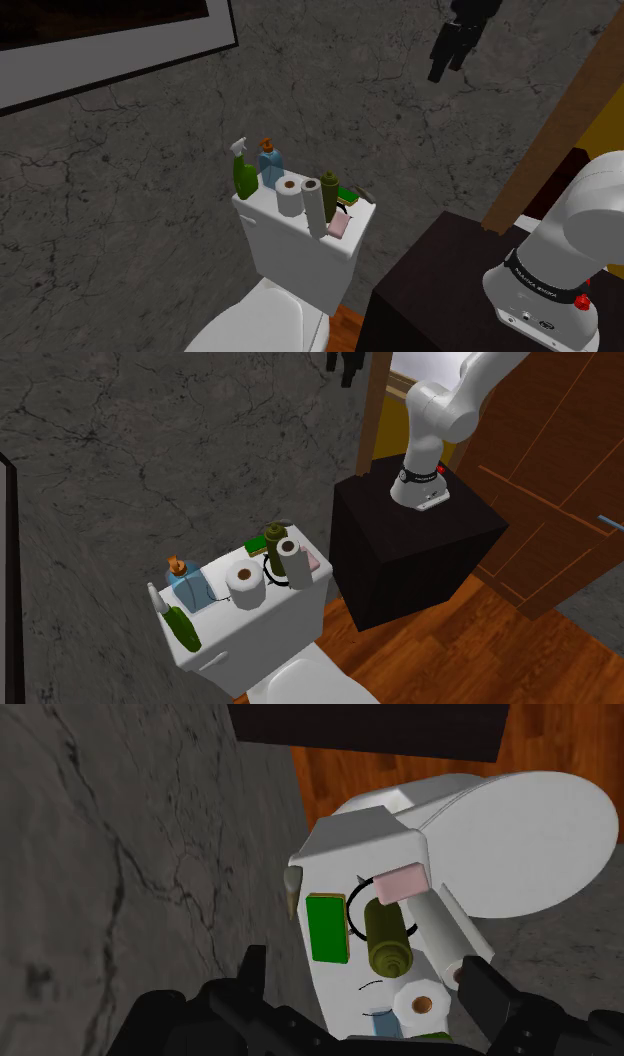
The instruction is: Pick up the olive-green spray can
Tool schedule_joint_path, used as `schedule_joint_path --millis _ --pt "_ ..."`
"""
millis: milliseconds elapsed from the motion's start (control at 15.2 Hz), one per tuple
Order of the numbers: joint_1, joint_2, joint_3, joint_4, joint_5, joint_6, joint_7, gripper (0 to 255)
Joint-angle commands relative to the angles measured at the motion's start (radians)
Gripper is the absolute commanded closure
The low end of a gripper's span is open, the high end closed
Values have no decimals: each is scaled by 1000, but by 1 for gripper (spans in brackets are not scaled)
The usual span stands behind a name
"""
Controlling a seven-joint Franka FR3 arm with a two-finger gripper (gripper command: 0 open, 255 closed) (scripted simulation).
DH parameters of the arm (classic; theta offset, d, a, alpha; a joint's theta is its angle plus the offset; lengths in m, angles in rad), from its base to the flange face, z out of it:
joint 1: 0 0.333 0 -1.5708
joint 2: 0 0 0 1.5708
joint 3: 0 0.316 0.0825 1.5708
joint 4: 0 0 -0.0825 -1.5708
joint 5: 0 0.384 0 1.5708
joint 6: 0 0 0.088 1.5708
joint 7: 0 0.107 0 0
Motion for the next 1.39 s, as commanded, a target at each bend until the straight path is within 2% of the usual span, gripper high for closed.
schedule_joint_path --millis 0,462,858,1122,1320 --pt "0 0 0 0 0 0 0 0" --pt "-18 6 136 -211 34 275 217 0" --pt "-51 112 276 -315 40 527 422 0" --pt "-105 234 387 -339 8 696 584 0" --pt "-178 347 488 -332 -55 814 731 0"
